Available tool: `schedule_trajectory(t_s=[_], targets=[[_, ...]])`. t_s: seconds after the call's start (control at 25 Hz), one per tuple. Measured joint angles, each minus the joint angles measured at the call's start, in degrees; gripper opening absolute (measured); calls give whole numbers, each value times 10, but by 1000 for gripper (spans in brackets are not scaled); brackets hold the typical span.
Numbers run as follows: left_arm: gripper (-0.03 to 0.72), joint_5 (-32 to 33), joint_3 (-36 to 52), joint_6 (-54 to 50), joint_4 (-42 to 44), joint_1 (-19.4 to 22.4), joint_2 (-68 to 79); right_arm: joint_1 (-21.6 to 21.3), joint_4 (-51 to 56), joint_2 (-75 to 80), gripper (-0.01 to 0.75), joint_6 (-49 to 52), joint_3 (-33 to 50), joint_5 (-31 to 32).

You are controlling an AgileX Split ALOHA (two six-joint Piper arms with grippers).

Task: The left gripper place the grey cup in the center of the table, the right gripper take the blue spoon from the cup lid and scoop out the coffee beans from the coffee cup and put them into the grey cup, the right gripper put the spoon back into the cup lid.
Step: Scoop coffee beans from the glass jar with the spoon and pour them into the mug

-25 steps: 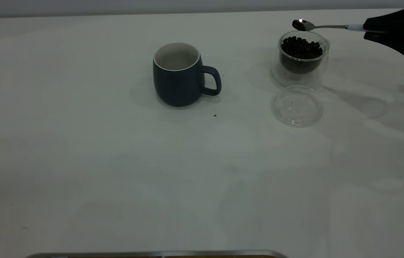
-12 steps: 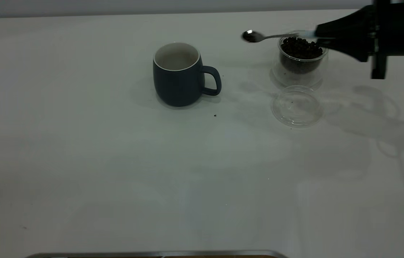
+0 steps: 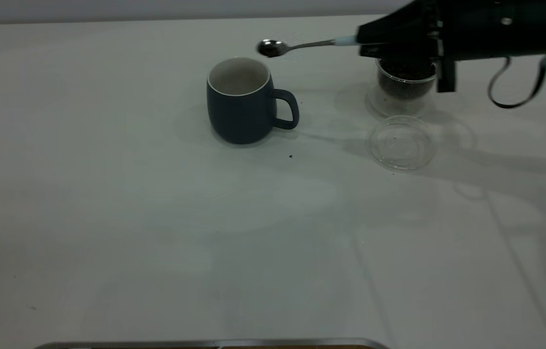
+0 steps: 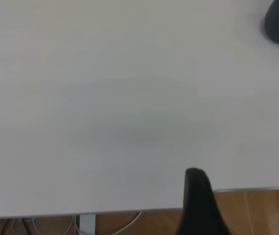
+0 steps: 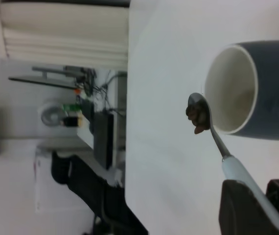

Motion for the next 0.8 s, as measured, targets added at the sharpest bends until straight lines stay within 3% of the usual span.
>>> schedule_trajectory(t_s=[0.48, 0.64, 0.8], targets=[[545, 0, 0, 0, 0, 0, 0, 57, -2, 1, 113, -13, -60, -141], [545, 0, 0, 0, 0, 0, 0, 59, -2, 1, 113, -121, -66, -155], [545, 0, 0, 0, 0, 0, 0, 60, -2, 1, 113, -305, -70, -153]])
